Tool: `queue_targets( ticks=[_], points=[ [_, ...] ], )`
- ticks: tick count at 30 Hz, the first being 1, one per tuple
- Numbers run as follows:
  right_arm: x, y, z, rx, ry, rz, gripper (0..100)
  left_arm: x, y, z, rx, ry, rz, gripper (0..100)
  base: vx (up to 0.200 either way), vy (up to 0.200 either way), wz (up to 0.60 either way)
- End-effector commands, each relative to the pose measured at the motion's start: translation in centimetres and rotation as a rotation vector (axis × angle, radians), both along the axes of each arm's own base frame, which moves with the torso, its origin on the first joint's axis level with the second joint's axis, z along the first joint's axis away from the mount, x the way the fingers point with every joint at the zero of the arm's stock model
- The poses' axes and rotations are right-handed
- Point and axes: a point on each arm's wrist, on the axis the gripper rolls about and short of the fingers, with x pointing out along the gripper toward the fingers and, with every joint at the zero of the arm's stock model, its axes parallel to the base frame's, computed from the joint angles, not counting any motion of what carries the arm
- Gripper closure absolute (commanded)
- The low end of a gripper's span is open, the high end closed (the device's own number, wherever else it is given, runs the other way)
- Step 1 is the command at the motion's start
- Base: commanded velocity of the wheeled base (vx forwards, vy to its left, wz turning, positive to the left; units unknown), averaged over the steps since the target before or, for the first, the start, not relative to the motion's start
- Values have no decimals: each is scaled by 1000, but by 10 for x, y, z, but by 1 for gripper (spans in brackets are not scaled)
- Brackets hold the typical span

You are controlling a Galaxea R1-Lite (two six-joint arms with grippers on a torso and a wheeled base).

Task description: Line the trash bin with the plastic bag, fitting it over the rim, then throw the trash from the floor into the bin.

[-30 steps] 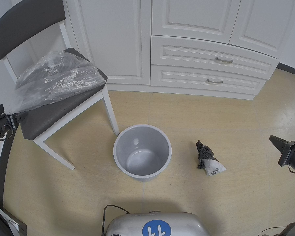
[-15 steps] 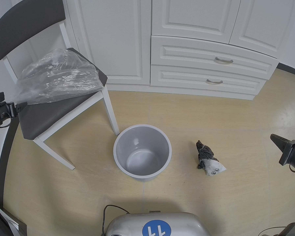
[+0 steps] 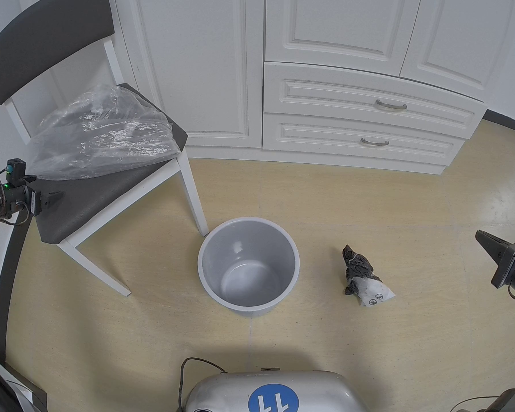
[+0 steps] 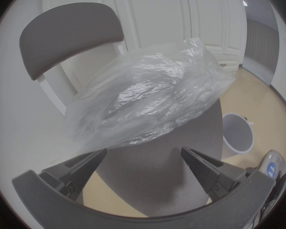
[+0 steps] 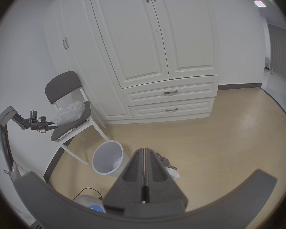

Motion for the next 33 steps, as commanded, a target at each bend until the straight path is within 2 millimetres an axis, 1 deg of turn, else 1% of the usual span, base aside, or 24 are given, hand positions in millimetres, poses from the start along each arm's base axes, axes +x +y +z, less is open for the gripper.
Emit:
queue_targets(
  ticks=[1, 2, 7, 9, 12, 17, 22, 24, 25, 26, 29, 33],
  points=[
    [-3, 1, 3, 2, -20, 11, 100, -13, -20, 13, 61, 1, 7, 0, 0, 0, 0],
    [-4, 1, 3, 3, -23, 11, 100, -17, -24, 14, 83, 1, 33, 0, 0, 0, 0],
    [-5, 0, 5, 3, -32, 11, 100, -28, -29, 17, 135, -2, 61, 0, 0, 0, 0],
    [-6, 0, 6, 4, -37, 11, 100, -40, -31, 22, 145, -12, 72, 0, 0, 0, 0],
    [-6, 0, 6, 4, -38, 11, 100, -45, -31, 27, 152, -26, 79, 0, 0, 0, 0],
    [-7, 0, 6, 5, -43, 11, 100, -40, -29, 28, 163, -33, 79, 0, 0, 0, 0],
    [-7, 0, 6, 5, -43, 11, 100, -22, -21, 20, 211, -10, 88, 0, 0, 0, 0],
    [-7, 0, 6, 5, -41, 11, 100, -21, -21, 20, 214, -8, 94, 0, 0, 0, 0],
    [-6, 0, 6, 3, -40, 13, 100, -12, -18, 17, 235, -10, 119, 0, 0, 0, 0],
    [-6, 0, 6, 3, -40, 13, 100, -12, -18, 17, 235, -10, 119, 0, 0, 0, 0],
    [-6, 0, 6, 5, -41, 12, 100, -1, -14, 12, 246, -37, 130, 0, 0, 0, 0],
    [-6, 0, 6, 5, -41, 12, 100, 2, -13, 10, 246, -35, 130, 0, 0, 0, 0]
  ],
)
